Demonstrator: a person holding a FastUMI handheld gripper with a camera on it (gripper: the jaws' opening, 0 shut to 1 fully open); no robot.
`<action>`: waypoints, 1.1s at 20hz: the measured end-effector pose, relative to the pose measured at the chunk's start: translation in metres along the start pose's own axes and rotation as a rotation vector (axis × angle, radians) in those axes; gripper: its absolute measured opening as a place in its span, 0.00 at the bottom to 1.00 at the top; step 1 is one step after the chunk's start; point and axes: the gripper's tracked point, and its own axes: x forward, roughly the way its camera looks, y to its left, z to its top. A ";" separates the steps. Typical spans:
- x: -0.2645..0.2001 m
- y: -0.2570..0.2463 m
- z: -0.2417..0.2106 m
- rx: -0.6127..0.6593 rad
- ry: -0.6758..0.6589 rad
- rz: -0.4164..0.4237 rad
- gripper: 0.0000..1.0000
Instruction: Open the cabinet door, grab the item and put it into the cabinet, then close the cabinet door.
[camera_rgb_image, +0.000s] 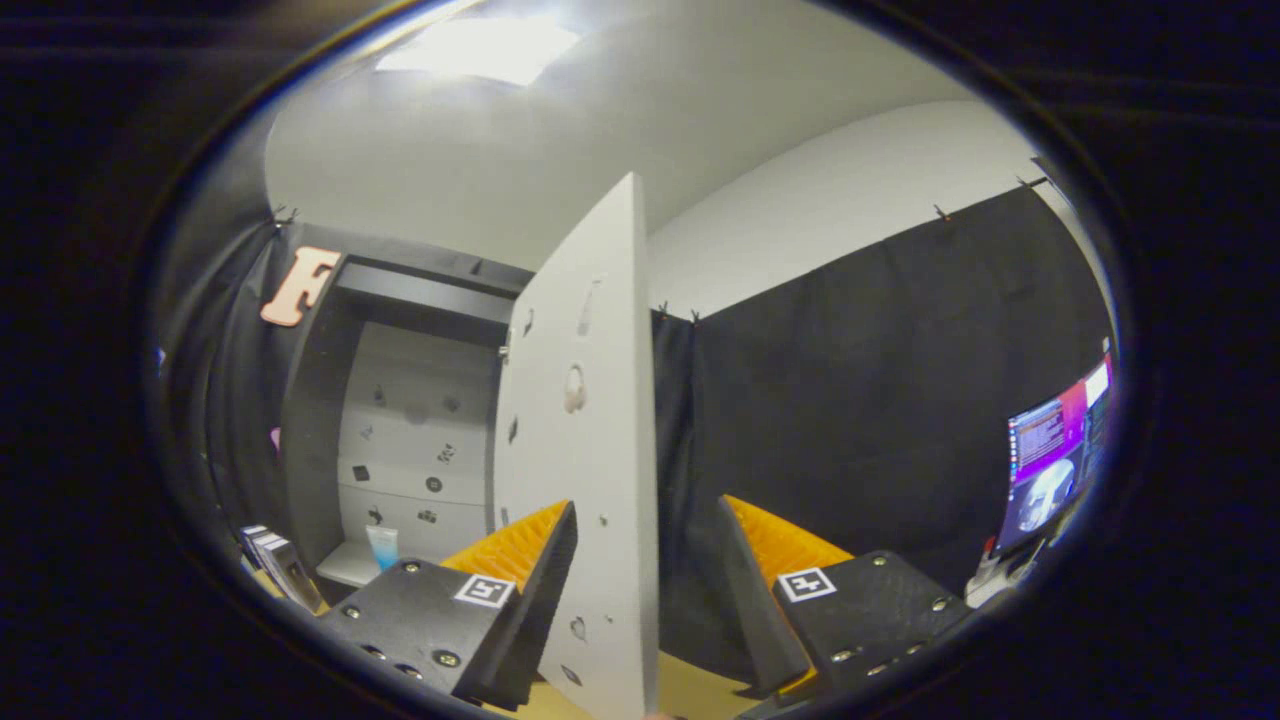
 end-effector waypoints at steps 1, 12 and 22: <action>0.004 -0.015 0.003 -0.001 -0.009 -0.032 0.81; 0.066 -0.042 -0.021 0.094 0.091 0.019 0.83; 0.071 -0.024 -0.028 0.188 0.190 0.164 0.82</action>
